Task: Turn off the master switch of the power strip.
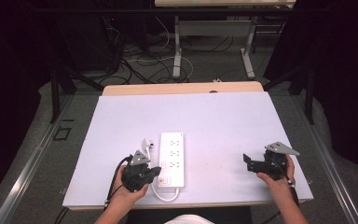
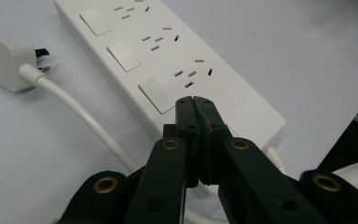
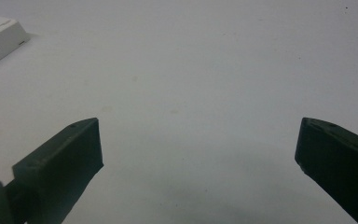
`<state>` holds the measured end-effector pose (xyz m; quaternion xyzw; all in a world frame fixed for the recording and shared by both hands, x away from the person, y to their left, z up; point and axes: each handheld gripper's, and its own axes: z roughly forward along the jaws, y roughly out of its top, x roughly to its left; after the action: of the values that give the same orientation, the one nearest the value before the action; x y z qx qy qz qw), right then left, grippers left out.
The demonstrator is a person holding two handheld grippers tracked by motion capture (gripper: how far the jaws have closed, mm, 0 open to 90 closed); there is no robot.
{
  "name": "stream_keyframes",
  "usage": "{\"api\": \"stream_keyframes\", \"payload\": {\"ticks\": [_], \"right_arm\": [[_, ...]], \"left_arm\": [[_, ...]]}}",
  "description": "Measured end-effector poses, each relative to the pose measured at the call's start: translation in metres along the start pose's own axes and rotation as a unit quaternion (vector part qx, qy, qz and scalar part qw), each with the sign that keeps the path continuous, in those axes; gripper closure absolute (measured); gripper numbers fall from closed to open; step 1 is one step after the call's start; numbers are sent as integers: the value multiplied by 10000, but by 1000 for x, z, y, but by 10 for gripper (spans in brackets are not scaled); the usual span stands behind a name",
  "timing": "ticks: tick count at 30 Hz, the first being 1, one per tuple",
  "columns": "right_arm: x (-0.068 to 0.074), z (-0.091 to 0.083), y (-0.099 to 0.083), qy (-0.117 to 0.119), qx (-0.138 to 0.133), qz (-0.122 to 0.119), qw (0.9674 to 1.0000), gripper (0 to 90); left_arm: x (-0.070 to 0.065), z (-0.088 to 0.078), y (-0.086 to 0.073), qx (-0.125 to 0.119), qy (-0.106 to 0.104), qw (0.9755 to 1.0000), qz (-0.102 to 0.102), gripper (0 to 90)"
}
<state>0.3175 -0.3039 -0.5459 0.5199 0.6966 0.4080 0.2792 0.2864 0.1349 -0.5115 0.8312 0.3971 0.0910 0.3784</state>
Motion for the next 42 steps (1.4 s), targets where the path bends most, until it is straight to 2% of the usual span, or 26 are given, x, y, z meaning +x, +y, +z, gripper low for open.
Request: {"api": "stream_keyframes", "payload": {"ticks": [8, 9, 12, 14, 16, 18, 20, 23, 25, 27, 29, 31, 33, 42], "right_arm": [[1, 0, 0, 37, -3, 35, 10000, 2], [1, 0, 0, 37, -3, 35, 10000, 2], [2, 1, 0, 2, -36, -3, 10000, 2], [2, 1, 0, -5, -33, 26, 10000, 2], [2, 1, 0, 11, -29, 34, 10000, 3], [2, 1, 0, 12, -30, 33, 10000, 3], [2, 0, 0, 8, -30, 28, 10000, 3], [2, 0, 0, 1, -35, -8, 10000, 3], [2, 0, 0, 4, -29, 26, 10000, 3], [2, 1, 0, 7, -28, 25, 10000, 3], [2, 0, 0, 8, -28, 28, 10000, 3], [2, 0, 0, -4, -33, 23, 10000, 3], [2, 0, 0, 6, -29, 30, 10000, 3], [1, 0, 0, 38, -1, 4, 10000, 5]], "left_arm": [[-5, 2, 1, 119, 8, 9999, 87, 900], [-5, 3, 0, 67, -20, 9999, 77, 900], [-6, 4, 0, 115, -30, 9999, 57, 900], [-6, 4, 0, 171, -29, 9998, 125, 900], [-8, 6, 0, 161, -70, 9998, 83, 900], [-8, 6, 0, 221, -54, 9996, 162, 900], [-10, 8, -1, 220, -56, 9997, 112, 900], [-10, 10, -1, 226, -102, 9996, 129, 900], [-11, 11, -1, 266, -59, 9995, 170, 900], [-12, 12, -1, 286, -123, 9994, 117, 900], [-13, 13, -1, 314, -99, 9992, 217, 900], [-15, 14, -2, 343, -123, 9992, 167, 900], [-16, 16, -2, 359, -117, 9990, 242, 900], [-18, 21, -4, 414, -165, 9988, 200, 900]]}}
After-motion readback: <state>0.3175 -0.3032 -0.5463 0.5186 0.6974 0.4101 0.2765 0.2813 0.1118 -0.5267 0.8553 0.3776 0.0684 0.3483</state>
